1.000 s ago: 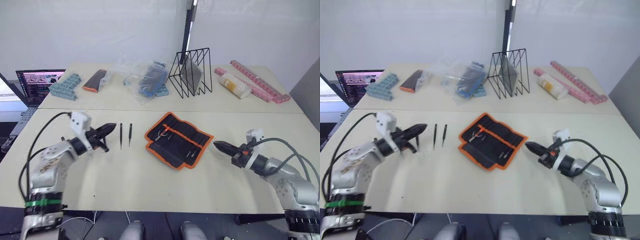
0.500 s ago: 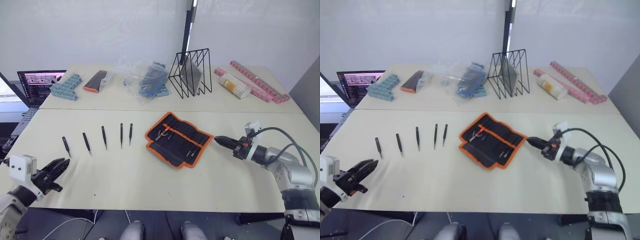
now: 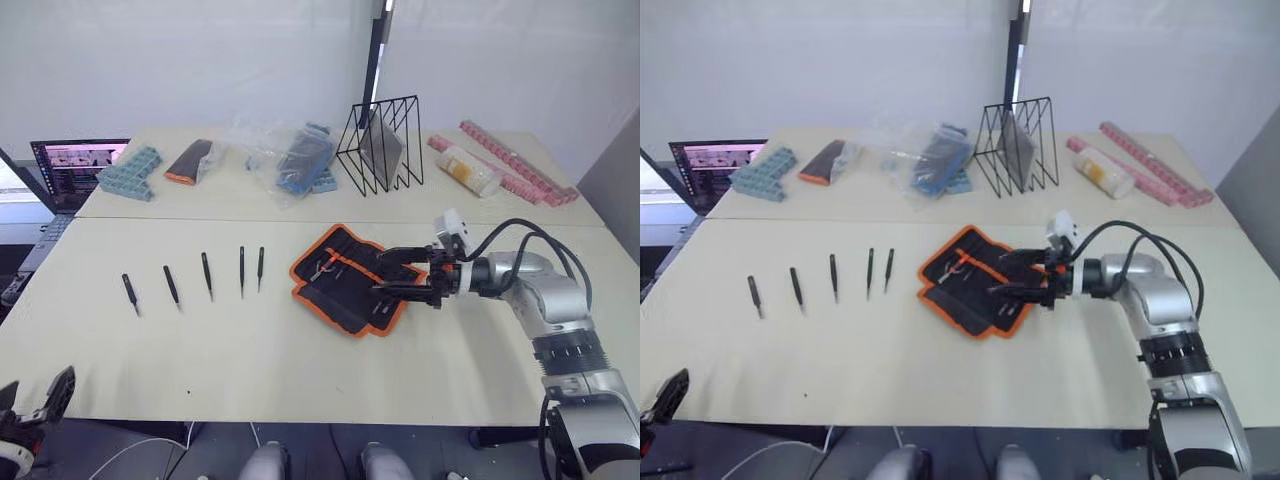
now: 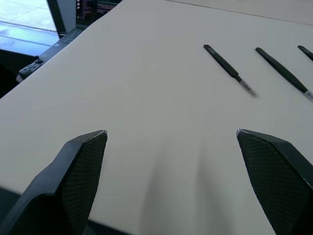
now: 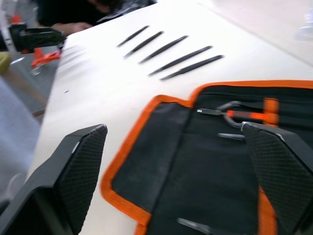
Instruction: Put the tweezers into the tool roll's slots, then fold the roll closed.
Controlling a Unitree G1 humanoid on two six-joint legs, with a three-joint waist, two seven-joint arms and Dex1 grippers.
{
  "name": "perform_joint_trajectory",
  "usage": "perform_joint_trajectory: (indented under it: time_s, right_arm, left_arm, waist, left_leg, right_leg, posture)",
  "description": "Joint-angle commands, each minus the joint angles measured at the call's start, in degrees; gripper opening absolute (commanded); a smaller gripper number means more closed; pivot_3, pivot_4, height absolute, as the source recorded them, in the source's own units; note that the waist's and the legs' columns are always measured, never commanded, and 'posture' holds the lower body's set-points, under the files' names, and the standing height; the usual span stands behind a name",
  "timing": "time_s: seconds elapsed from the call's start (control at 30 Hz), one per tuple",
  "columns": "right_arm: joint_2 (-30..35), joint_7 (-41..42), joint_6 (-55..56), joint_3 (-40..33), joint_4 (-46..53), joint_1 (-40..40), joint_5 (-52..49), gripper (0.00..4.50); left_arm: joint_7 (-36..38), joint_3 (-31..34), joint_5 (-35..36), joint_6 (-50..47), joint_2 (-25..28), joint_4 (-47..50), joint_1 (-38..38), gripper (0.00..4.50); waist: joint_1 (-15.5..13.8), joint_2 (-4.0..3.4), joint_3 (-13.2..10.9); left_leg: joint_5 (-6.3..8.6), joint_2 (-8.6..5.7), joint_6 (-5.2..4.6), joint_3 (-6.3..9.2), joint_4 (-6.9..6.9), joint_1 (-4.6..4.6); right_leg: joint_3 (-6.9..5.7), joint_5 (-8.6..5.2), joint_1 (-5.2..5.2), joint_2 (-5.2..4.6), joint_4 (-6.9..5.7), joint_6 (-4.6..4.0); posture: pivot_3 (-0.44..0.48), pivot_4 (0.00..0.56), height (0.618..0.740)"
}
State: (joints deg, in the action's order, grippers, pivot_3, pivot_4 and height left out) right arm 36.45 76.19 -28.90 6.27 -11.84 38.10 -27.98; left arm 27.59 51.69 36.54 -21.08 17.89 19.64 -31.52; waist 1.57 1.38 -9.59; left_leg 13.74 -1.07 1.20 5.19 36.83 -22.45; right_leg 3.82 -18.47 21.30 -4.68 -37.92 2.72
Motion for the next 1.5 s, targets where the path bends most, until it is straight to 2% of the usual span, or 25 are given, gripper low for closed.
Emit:
perform_joint_trajectory:
  time_s: [0.03, 0.27, 0.4, 0.5, 0.73, 0.97, 1.13, 1.23, 1.5]
  right_arm:
    - [-1.05, 2.61, 0.21, 0.44, 1.92, 3.52, -0.57, 4.48]
    - [-2.35, 2.93, -0.30, 0.33, 2.66, 4.79, -0.54, 4.48]
    - [-1.83, 1.92, -0.98, -0.03, 4.47, 4.07, -0.43, 4.48]
    - [-0.85, 1.45, -2.78, -1.02, 7.98, 2.58, -1.75, 4.48]
    - [1.17, -2.46, -5.00, -3.59, 13.78, -1.05, -2.53, 4.48]
    - [2.38, -4.79, -3.08, -4.13, 16.36, -3.78, -1.28, 4.48]
    - [2.74, -5.78, -2.23, -4.66, 17.19, -4.99, -1.13, 4.48]
    - [3.07, -6.26, -1.75, -4.74, 17.78, -5.82, -1.08, 4.50]
    - [3.44, -7.04, -0.52, -4.52, 18.44, -6.78, -0.46, 4.50]
  left_arm:
    - [-2.70, 1.05, 2.11, 0.90, -1.54, 5.07, -1.45, 4.50]
    - [-10.09, -4.37, 1.23, -1.10, -3.60, 10.21, 0.52, 4.50]
    - [-16.83, -8.03, 0.51, -4.43, -2.41, 10.78, 6.37, 4.50]
    - [-20.94, -12.12, -3.47, -7.06, -0.36, 9.55, 11.29, 4.50]
    - [-29.53, -17.40, -8.01, -14.52, 1.39, 3.41, 23.29, 4.50]
    - [-32.03, -22.14, -12.74, -15.34, 2.40, -5.39, 34.22, 4.50]
    - [-33.46, -24.21, -15.62, -14.92, 1.11, -9.72, 37.85, 4.50]
    - [-34.32, -24.72, -16.54, -14.72, -0.34, -11.85, 39.11, 3.72]
    - [-37.26, -24.14, -18.50, -14.41, -3.25, -13.10, 40.53, 1.06]
  waist:
    - [-0.20, 0.00, 0.00]
    - [-0.91, 0.03, 0.01]
    - [-0.84, 0.03, 0.01]
    - [-0.89, 0.04, 0.02]
    - [-0.77, 0.05, 0.03]
    - [-0.87, 0.07, 0.03]
    - [-0.73, 0.10, 0.05]
    - [-0.90, 0.09, 0.05]
    - [-1.42, 0.08, 0.06]
  left_leg:
    - [0.00, 0.01, 0.00, -0.03, 0.00, 0.00]
    - [0.00, 0.00, 0.01, -0.06, 0.00, -0.01]
    - [0.00, 0.01, 0.01, -0.06, 0.00, -0.02]
    - [0.00, 0.01, 0.00, -0.03, 0.01, -0.02]
    - [-0.01, 0.01, 0.00, -0.04, 0.01, -0.02]
    - [-0.02, -0.01, 0.01, -0.05, 0.05, -0.02]
    - [-0.03, -0.03, 0.02, -0.06, 0.07, -0.05]
    - [-0.03, -0.02, 0.02, -0.09, 0.07, -0.12]
    - [-0.07, -0.07, 0.06, -0.10, 0.16, -0.12]
  right_leg:
    - [0.00, 0.00, 0.00, 0.00, 0.05, 0.00]
    - [0.00, 0.02, 0.00, 0.00, 0.07, 0.00]
    - [-0.01, 0.04, 0.03, 0.05, 0.03, -0.02]
    - [-0.02, 0.06, 0.06, 0.13, -0.06, -0.04]
    - [-0.01, 0.09, 0.11, 0.23, -0.12, -0.05]
    - [-0.02, 0.12, 0.14, 0.24, -0.17, -0.07]
    - [-0.01, 0.15, 0.15, 0.23, -0.15, -0.03]
    - [0.01, 0.15, 0.28, 0.23, -0.21, -0.03]
    - [0.02, 0.21, 0.23, 0.18, -0.23, 0.03]
  posture:
    - [0.000, 0.150, 0.739]
    - [0.000, 0.150, 0.739]
    - [0.000, 0.150, 0.739]
    - [0.000, 0.150, 0.739]
    - [0.000, 0.150, 0.739]
    - [0.000, 0.150, 0.739]
    - [0.000, 0.150, 0.739]
    - [0.000, 0.150, 0.739]
    - [0.000, 0.150, 0.739]
